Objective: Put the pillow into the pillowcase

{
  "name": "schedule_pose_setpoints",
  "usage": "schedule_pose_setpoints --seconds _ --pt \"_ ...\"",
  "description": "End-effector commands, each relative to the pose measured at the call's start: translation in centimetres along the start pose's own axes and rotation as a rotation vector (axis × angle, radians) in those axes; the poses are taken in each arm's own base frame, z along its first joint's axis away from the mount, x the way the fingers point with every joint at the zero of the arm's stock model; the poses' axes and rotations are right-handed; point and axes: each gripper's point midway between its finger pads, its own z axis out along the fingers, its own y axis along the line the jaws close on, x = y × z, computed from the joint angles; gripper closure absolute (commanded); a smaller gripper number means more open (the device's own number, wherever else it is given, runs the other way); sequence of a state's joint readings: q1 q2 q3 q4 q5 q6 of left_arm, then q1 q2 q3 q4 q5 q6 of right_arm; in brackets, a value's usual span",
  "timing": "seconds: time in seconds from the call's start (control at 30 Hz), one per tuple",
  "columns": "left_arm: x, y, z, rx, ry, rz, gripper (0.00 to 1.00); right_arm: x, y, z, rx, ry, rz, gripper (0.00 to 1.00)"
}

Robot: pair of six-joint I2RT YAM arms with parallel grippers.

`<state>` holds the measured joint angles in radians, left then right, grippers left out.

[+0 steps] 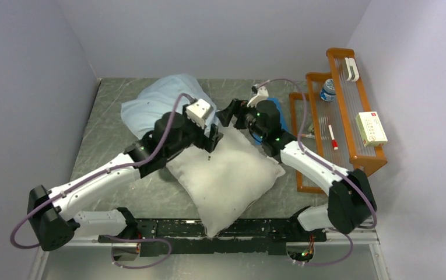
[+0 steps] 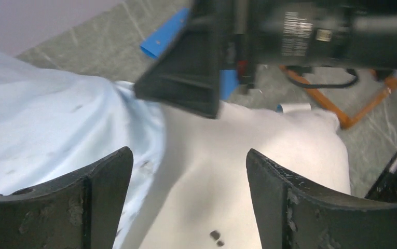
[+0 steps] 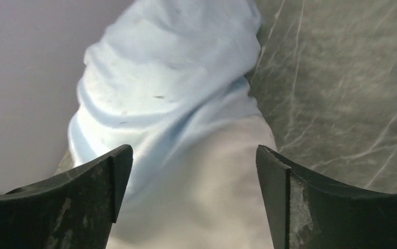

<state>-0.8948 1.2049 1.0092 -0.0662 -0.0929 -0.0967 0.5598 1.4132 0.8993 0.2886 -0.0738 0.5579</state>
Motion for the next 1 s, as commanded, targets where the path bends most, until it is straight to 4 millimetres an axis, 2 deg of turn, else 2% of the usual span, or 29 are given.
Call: schedule_pose_setpoints --seconds 0.0,0.1,0.2,0.37,0.5,0.63,0.73,0.87,0.97 --pt "-2.8 5.7 -2.1 -0.179 -0.039 -0.104 0.13 -3.5 1.4 -2.4 0.013 -0.024 -0.121 0.03" --pt "-3.1 8.8 -3.3 -0.191 -0.061 -0.199 0.11 -4.1 2.1 -3.4 0.011 -0.005 -0.149 0.00" --pt "-2.4 11.7 -4.4 -0.263 -0.060 -0.238 0.10 -4.6 3.9 -4.3 -0.025 -0.010 -0.174 0.00" --pt "1.1 16.7 -6.0 -0.426 0.030 -0.340 0.11 -3.0 7.5 -5.1 -0.048 0.033 -0.270 0.00" --pt "3.7 19.0 -7.0 -0.488 0.051 -0.474 0.11 0.7 10.7 -5.1 -0.080 0.103 -0.422 0.01" --pt "6.5 21.6 -8.2 -0.554 0.061 -0.592 0.12 5.0 12.1 -4.5 -0.058 0.181 -0.564 0.01" --pt "8.3 23.4 -9.6 -0.596 0.047 -0.668 0.13 8.2 14.1 -4.8 -0.089 0.212 -0.692 0.01" --pt "10.0 25.3 -11.8 -0.665 0.010 -0.720 0.13 11.3 15.6 -4.6 -0.074 0.244 -0.824 0.01" --pt "11.0 25.6 -12.4 -0.678 0.020 -0.722 0.14 13.2 15.5 -4.2 -0.008 0.257 -0.932 0.00"
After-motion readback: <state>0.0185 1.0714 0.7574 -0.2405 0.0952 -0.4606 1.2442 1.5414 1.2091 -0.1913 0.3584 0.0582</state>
